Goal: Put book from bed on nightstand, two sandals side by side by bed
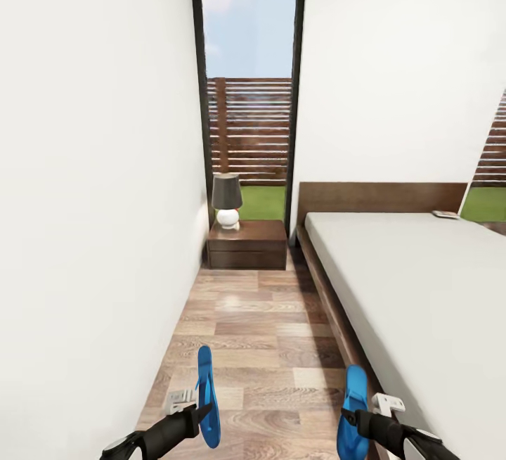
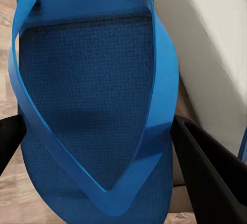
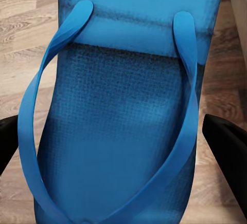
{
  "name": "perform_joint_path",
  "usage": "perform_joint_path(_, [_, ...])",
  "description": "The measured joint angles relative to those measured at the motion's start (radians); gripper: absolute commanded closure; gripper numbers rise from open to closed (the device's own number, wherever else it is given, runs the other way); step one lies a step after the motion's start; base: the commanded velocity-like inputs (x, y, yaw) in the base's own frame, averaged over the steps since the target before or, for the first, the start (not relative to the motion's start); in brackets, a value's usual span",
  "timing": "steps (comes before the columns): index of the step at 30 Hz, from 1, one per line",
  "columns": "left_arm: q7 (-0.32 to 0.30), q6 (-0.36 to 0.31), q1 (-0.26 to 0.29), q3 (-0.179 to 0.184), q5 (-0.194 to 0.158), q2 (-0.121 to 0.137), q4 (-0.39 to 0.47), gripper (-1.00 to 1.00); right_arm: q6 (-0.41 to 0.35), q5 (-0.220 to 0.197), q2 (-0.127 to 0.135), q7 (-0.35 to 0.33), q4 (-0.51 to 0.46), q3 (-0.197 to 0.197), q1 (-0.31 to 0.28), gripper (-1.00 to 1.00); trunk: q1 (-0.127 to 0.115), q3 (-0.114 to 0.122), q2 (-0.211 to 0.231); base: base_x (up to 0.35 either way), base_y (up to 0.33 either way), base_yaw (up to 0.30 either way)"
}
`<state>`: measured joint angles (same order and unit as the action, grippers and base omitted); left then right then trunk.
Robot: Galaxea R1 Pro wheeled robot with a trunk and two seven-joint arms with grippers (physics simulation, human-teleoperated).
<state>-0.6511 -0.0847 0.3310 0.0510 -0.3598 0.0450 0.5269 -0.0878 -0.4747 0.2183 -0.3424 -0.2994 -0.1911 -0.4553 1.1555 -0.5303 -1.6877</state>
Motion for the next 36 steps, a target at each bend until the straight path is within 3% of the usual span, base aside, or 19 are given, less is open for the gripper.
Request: perform_joint_path(36, [0.0, 0.0, 0.0, 0.0, 0.0, 0.0, 0.001, 1.0, 0.0, 0.0, 0.0, 0.0, 0.0, 0.0, 0.0, 1.0, -0.138, 0.113, 0.252, 0.0, 0.0, 0.0])
